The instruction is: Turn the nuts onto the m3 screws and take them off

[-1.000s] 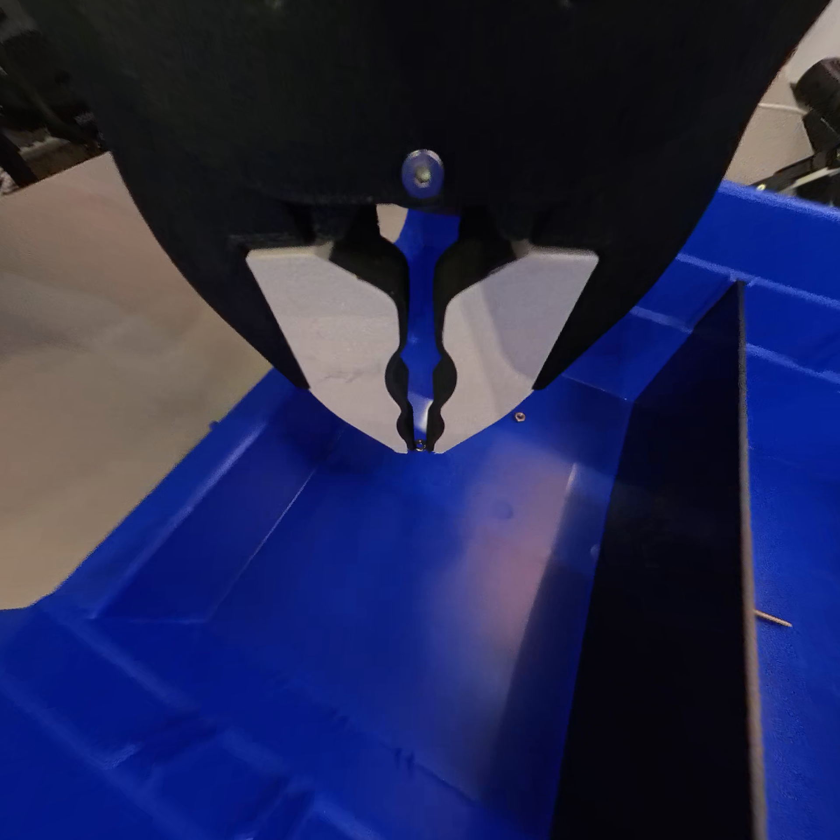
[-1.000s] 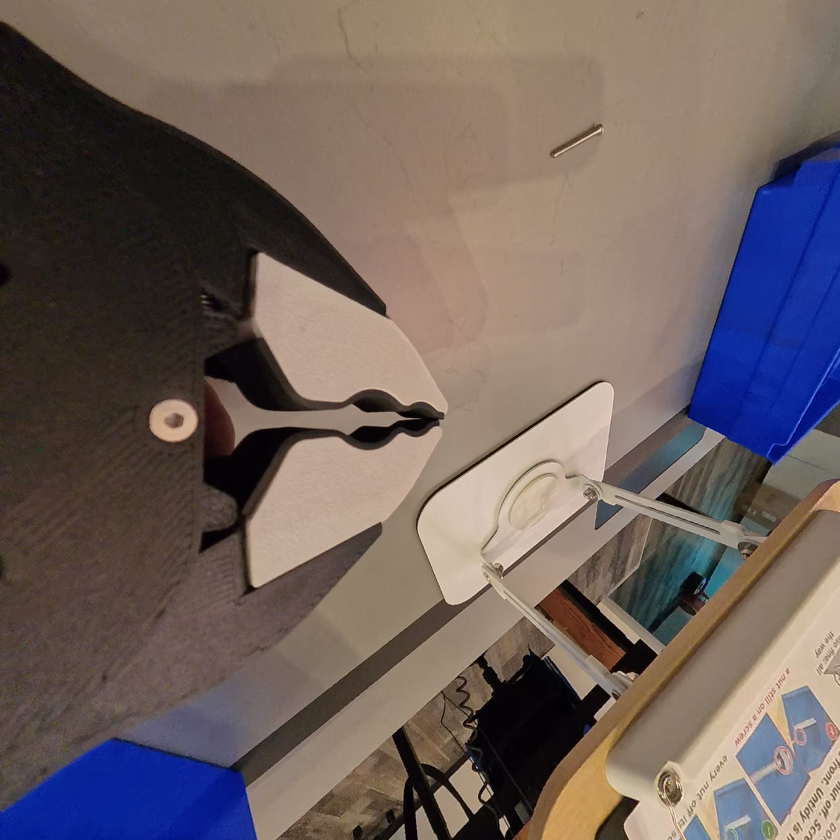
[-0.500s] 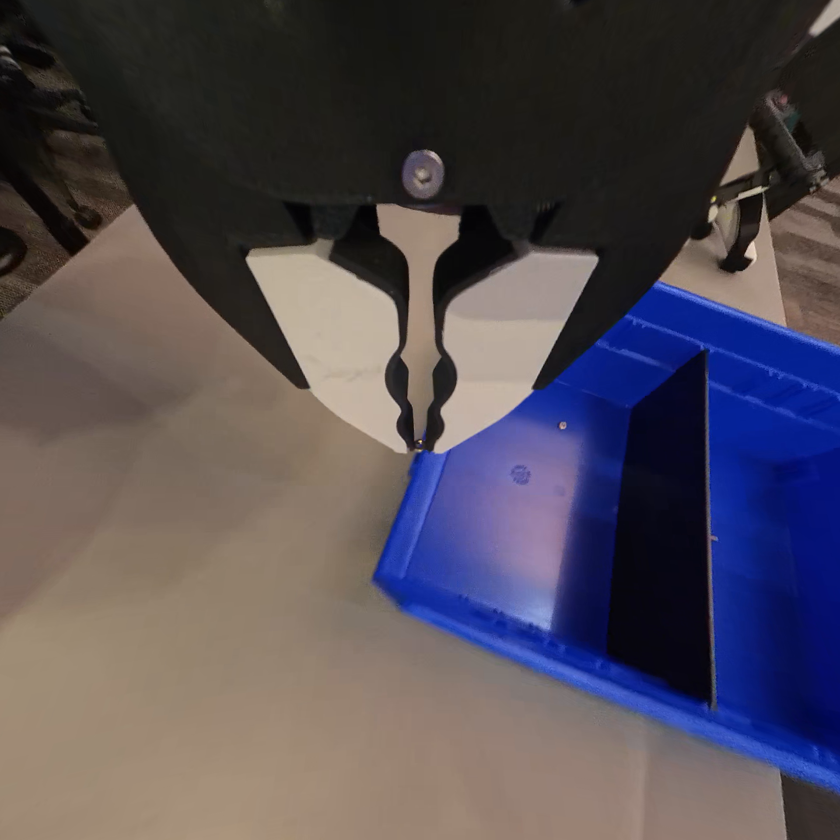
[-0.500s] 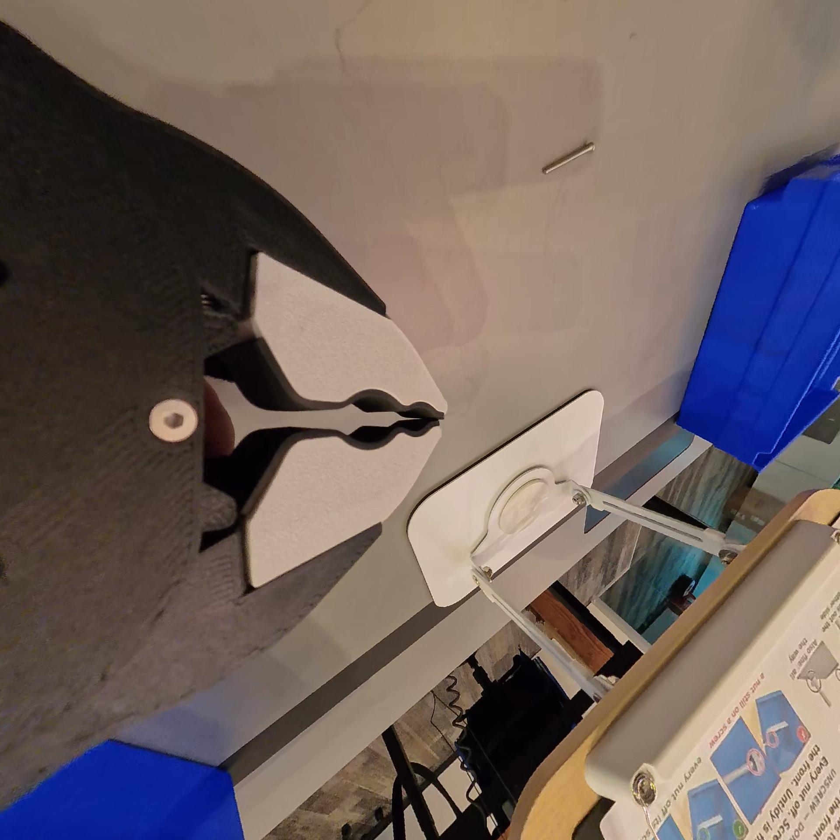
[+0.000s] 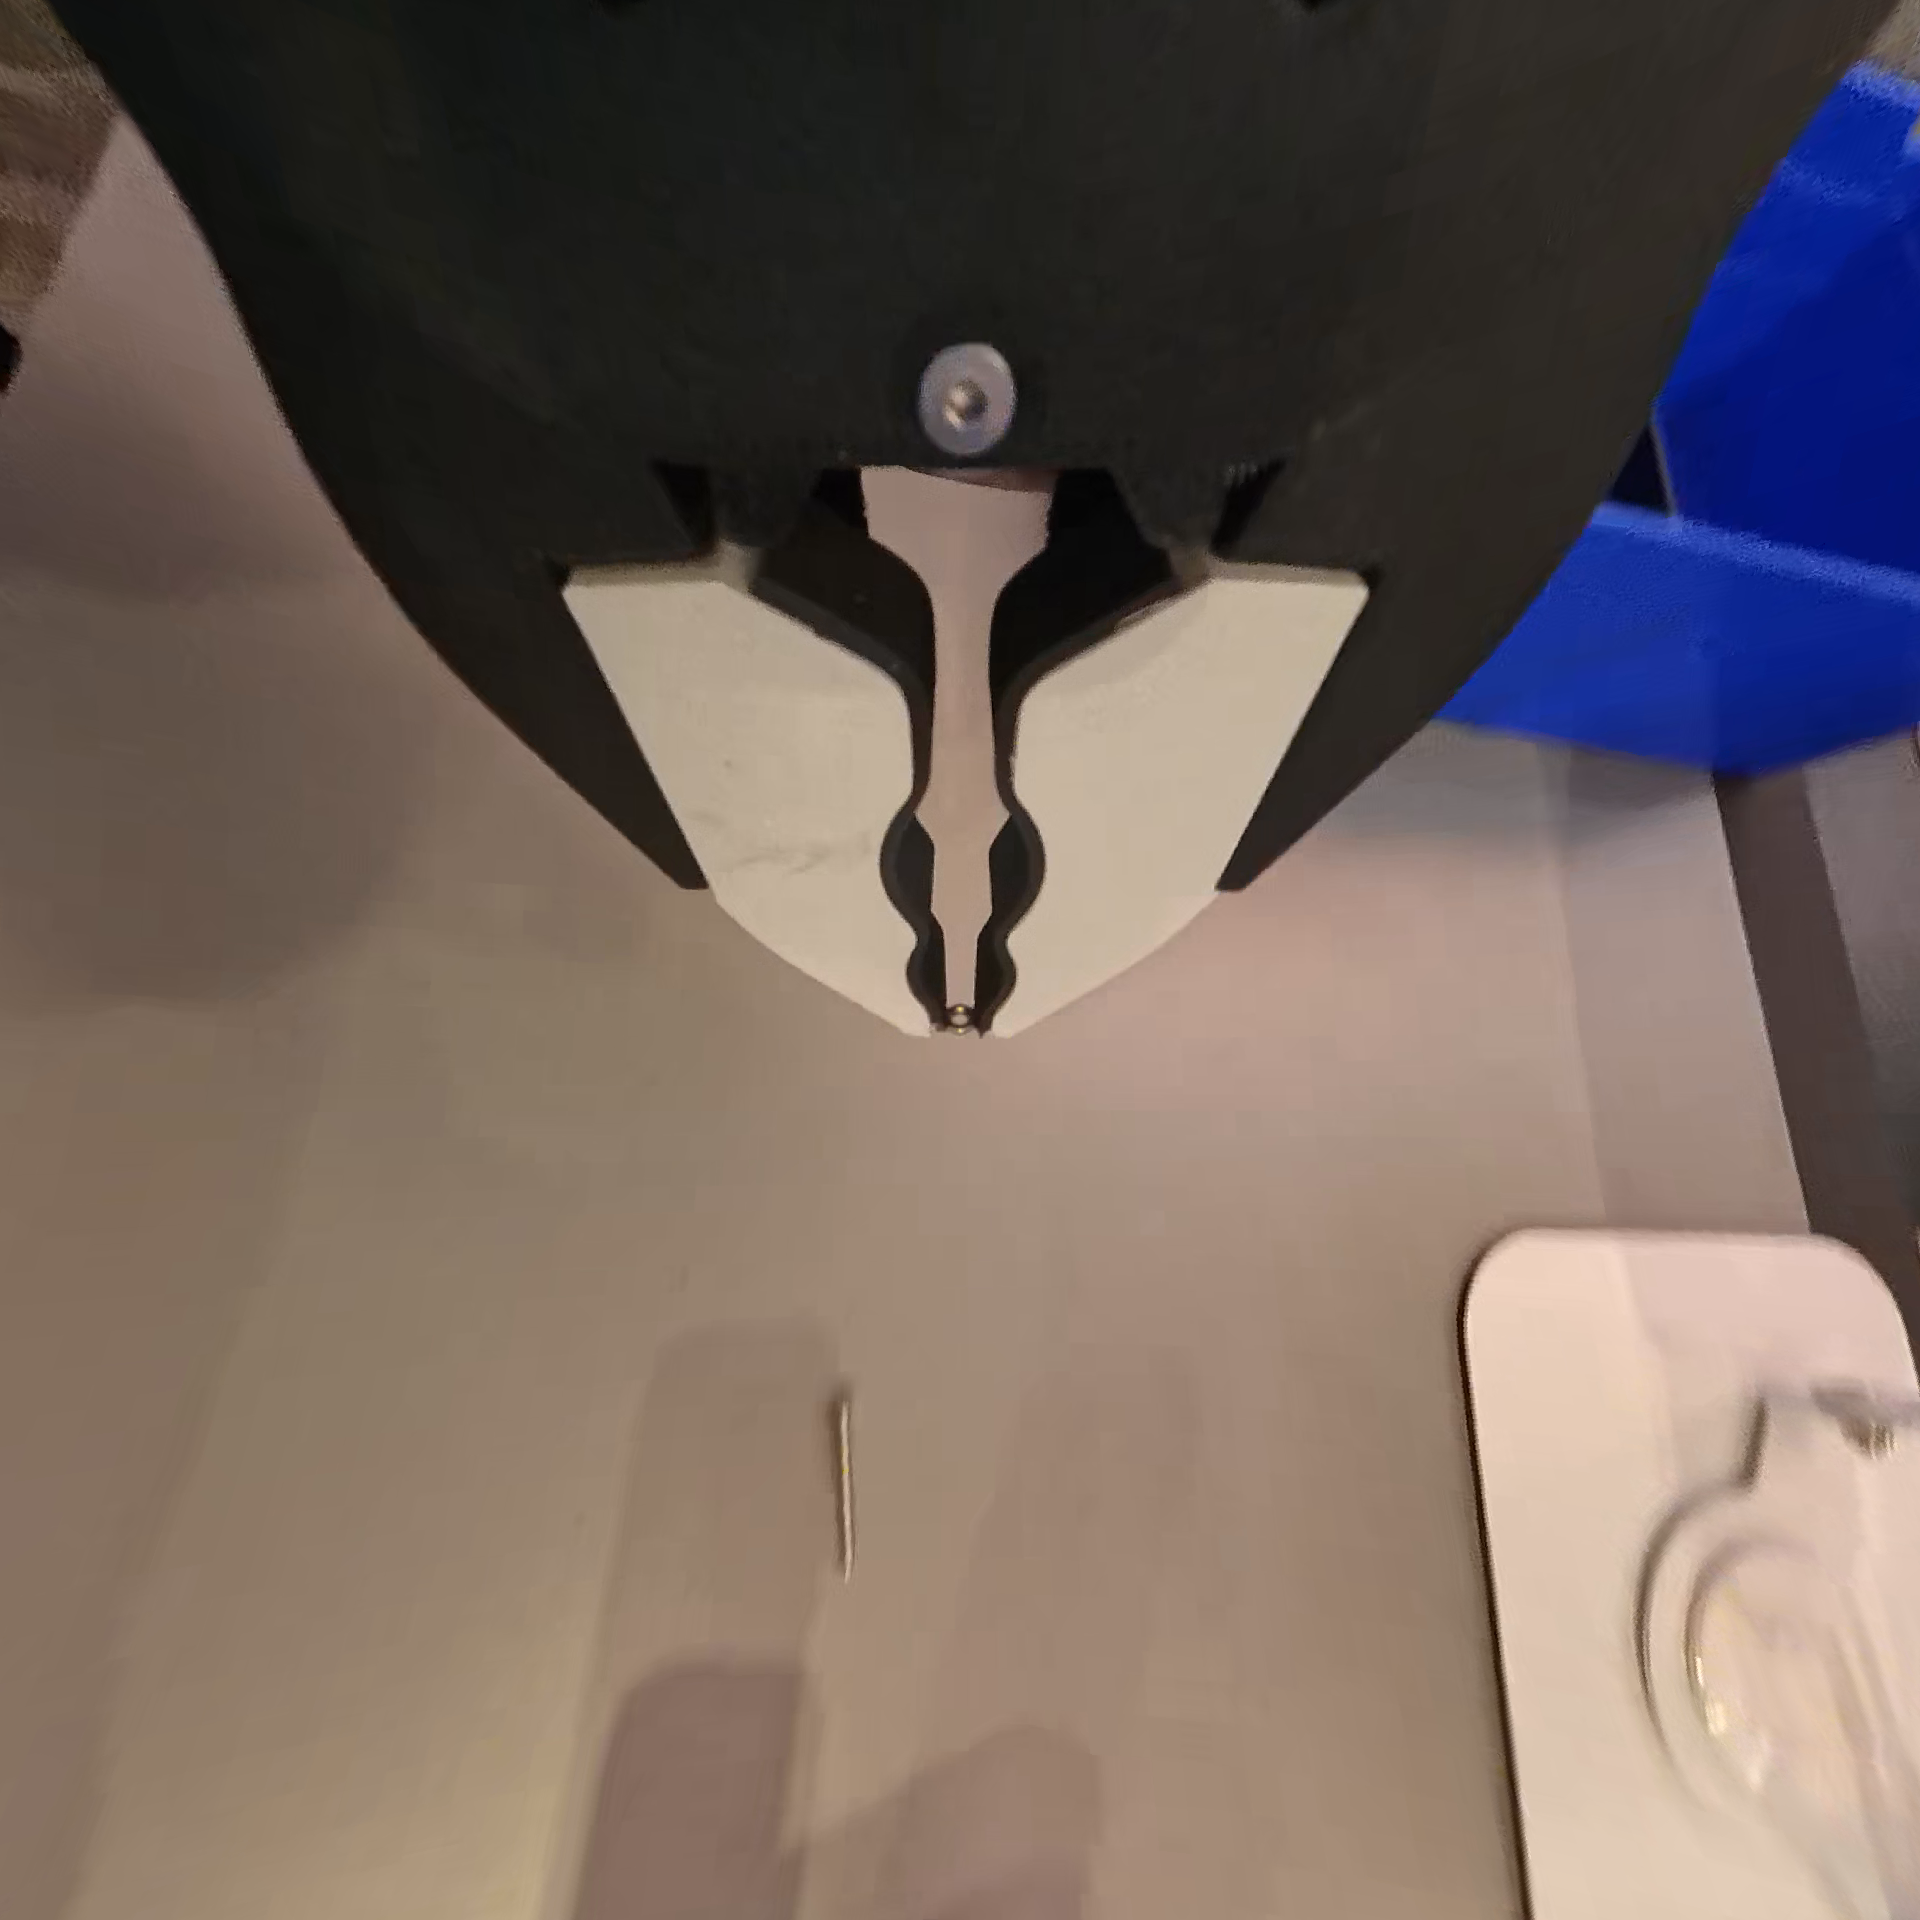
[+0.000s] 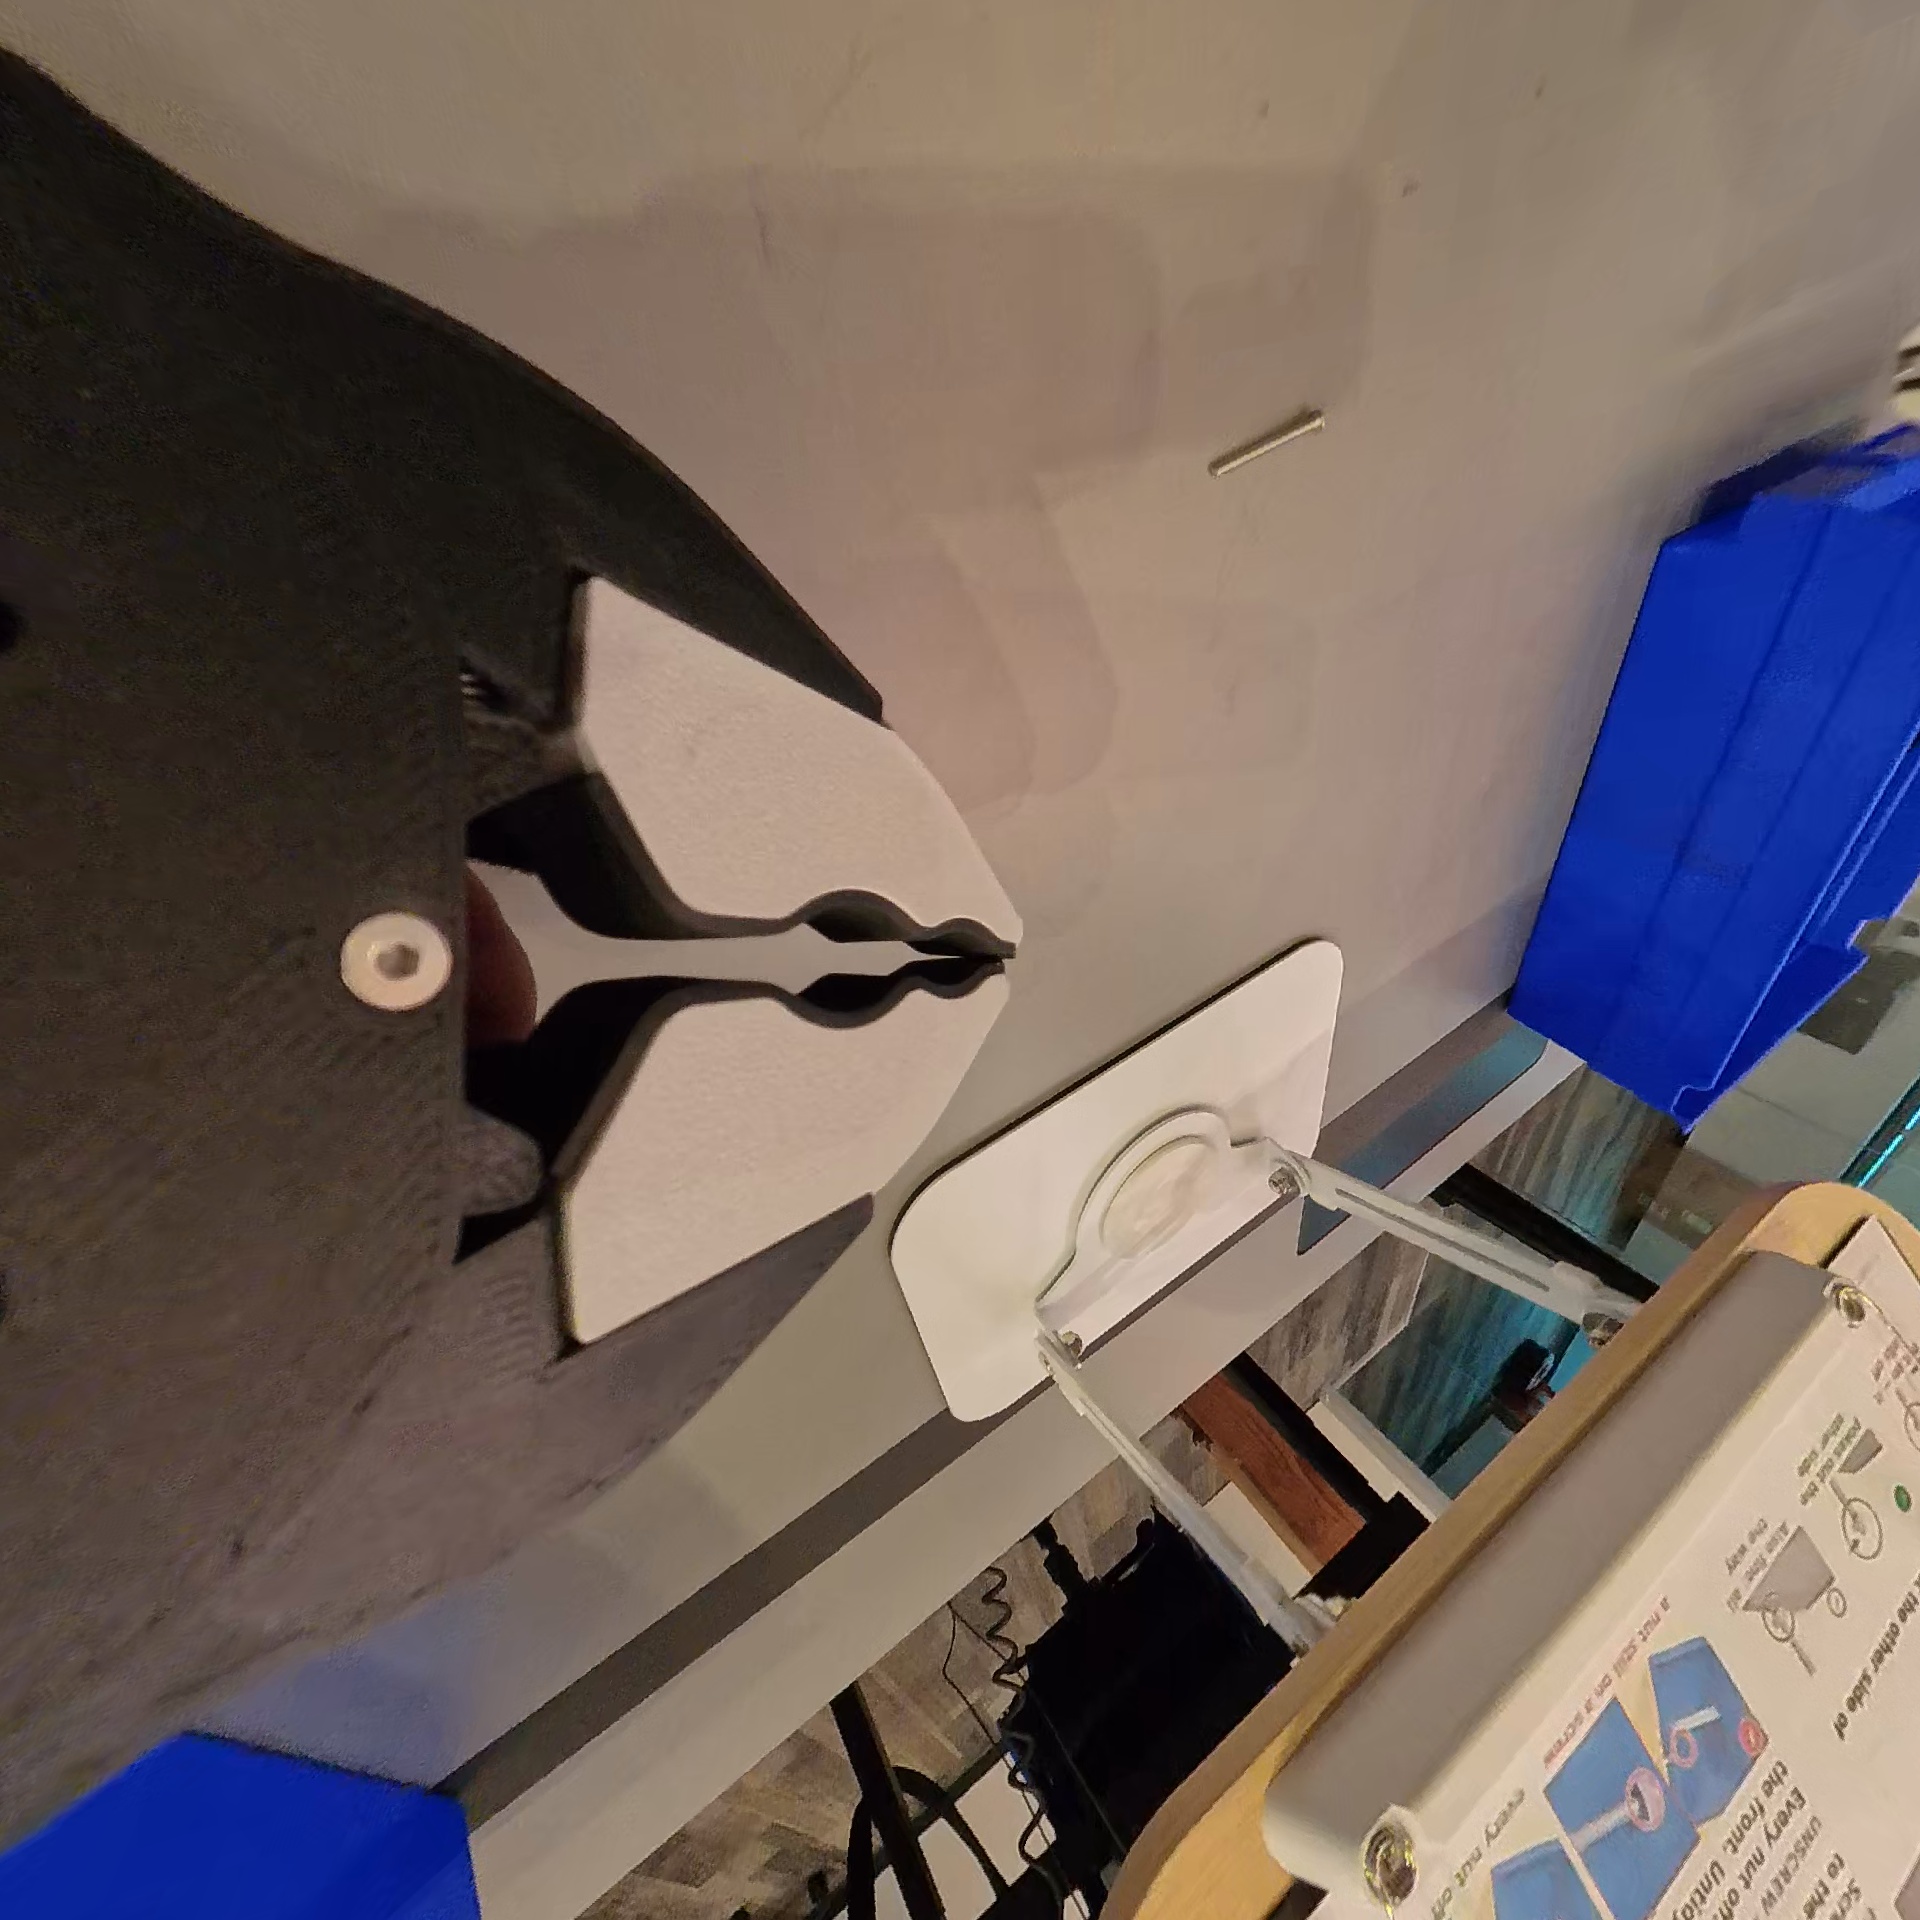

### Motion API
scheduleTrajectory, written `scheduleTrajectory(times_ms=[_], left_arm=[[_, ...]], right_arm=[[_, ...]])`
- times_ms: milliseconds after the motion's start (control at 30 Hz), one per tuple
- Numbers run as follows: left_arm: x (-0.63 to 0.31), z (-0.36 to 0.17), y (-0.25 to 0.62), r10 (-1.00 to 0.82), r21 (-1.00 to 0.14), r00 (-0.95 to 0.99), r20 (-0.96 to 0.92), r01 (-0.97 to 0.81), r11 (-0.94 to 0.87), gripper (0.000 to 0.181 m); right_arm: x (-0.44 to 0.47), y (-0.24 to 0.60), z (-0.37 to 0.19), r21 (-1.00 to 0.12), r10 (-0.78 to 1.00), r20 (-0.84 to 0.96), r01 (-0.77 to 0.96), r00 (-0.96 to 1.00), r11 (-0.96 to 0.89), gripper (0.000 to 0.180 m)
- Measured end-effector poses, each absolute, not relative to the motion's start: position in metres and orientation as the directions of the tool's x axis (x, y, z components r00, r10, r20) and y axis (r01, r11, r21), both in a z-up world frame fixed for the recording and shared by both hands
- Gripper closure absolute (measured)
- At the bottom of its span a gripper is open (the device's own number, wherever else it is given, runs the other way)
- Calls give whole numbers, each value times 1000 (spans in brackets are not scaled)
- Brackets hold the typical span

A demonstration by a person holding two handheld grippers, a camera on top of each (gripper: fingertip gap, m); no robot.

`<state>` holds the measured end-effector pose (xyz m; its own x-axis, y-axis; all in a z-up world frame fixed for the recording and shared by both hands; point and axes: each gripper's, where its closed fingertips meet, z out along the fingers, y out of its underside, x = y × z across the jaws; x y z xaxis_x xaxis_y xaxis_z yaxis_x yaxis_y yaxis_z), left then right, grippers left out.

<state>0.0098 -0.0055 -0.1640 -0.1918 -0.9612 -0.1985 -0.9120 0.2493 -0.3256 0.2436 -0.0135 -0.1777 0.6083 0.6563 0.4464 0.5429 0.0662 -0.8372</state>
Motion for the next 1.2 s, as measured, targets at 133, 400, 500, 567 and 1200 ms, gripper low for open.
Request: scheduleTrajectory(times_ms=[133,400,500,567,1200], left_arm=[[64,-180,-18,-951,-411,-245,-190,-859,304,176],[120,-217,-30,-953,-512,-278,-123,-805,301,176],[127,-225,-28,-949,-504,-286,-130,-806,311,176],[133,-225,-29,-950,-524,-286,-128,-794,310,176],[160,-216,-35,-933,-671,-252,-255,-648,359,176]], right_arm=[[239,-17,-180,-834,670,447,546,594,72,180],[234,-20,-185,-830,693,440,554,571,71,180],[232,-21,-187,-829,699,437,555,566,70,180],[231,-22,-188,-827,705,437,558,559,70,180],[207,-34,-192,-862,789,334,506,516,33,180]])
